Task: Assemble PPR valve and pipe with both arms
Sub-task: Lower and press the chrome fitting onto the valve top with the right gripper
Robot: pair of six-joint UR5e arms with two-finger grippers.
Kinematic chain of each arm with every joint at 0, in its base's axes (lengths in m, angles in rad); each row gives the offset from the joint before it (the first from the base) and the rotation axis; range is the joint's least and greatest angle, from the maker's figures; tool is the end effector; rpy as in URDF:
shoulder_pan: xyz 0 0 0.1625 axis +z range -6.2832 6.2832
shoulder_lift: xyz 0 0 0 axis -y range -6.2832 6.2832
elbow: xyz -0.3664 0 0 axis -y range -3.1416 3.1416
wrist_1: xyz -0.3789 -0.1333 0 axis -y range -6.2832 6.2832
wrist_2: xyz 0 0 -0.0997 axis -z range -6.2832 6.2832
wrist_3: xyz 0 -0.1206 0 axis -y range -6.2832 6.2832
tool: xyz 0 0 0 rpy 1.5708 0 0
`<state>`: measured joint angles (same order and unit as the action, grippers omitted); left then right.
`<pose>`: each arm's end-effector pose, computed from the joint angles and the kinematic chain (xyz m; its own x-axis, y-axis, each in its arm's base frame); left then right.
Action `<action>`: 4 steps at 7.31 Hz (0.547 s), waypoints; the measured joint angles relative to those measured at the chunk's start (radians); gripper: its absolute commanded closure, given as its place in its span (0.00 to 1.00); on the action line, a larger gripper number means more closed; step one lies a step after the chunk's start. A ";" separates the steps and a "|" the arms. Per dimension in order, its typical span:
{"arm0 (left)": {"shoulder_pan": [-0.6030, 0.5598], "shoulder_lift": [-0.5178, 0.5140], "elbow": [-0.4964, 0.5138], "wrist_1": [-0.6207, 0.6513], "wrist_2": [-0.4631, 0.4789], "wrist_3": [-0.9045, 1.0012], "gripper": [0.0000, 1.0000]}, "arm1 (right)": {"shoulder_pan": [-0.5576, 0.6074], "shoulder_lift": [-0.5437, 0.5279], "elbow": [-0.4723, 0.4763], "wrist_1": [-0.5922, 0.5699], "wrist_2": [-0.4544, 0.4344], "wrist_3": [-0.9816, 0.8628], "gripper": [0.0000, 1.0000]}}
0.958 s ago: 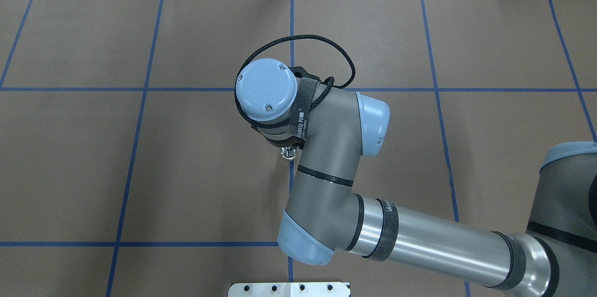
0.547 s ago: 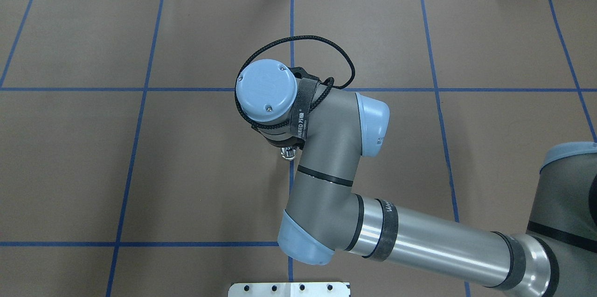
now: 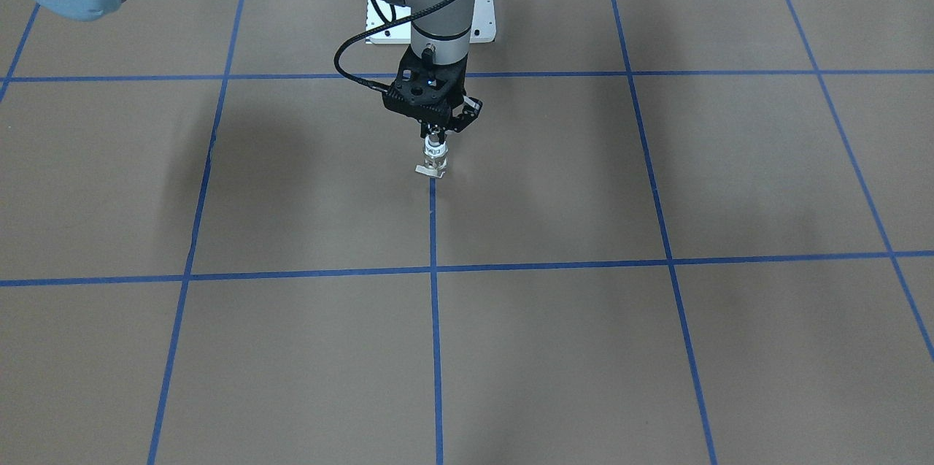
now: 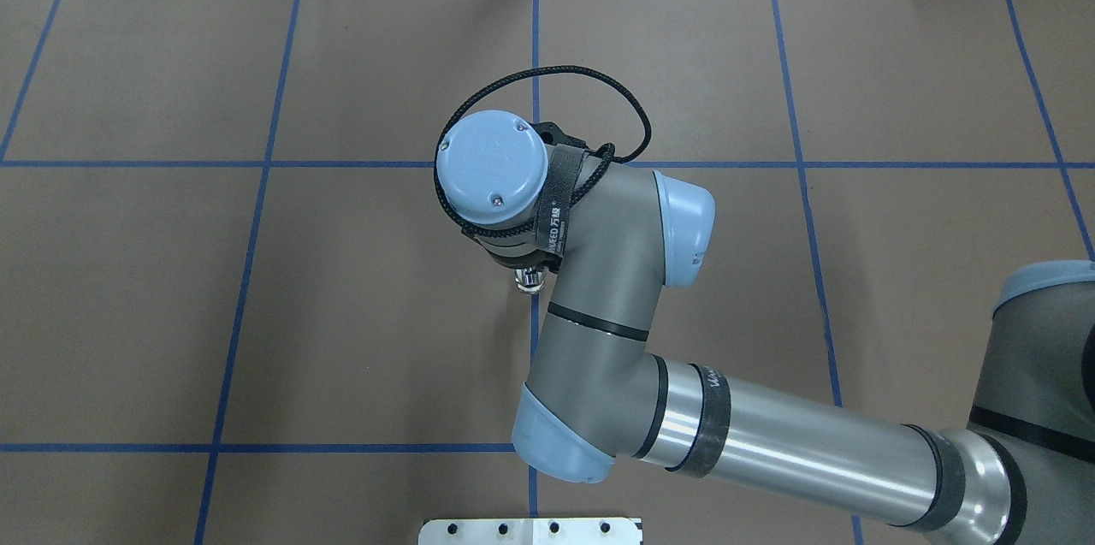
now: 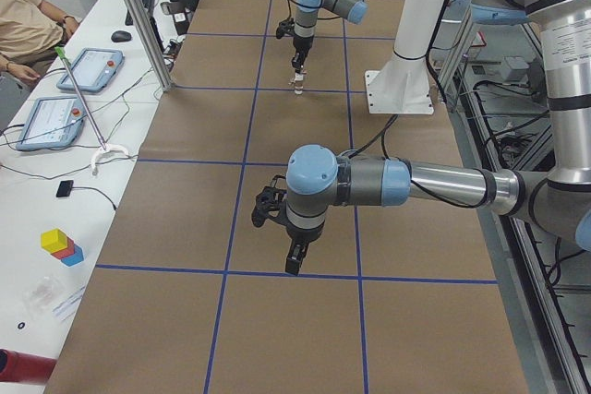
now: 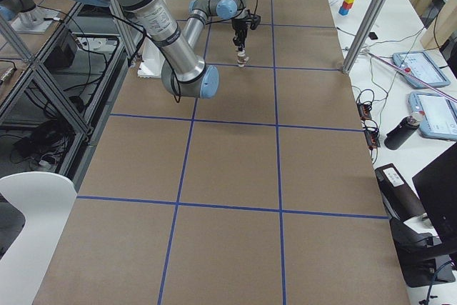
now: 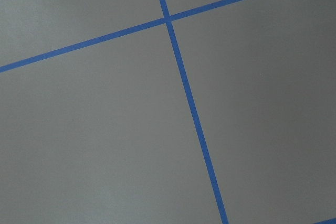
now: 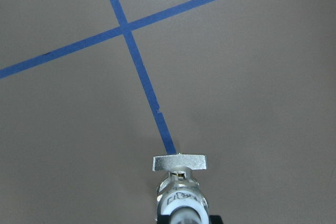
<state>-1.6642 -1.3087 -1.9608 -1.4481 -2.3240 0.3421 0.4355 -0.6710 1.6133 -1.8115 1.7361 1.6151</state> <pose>-0.0861 -0.3746 0.5555 0.7158 0.2732 -0.6426 -0.1559 0.9596 0.2344 -0.5529 -0.3824 0.1103 0.6777 0.3635 0.6392 -0.3502 0.9239 -0.1541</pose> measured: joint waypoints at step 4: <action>0.001 -0.001 -0.002 -0.001 0.000 -0.001 0.00 | 0.004 -0.008 -0.001 0.027 -0.002 0.002 0.62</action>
<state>-1.6633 -1.3100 -1.9624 -1.4490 -2.3240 0.3408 0.4394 -0.6788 1.6123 -1.7843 1.7340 1.6172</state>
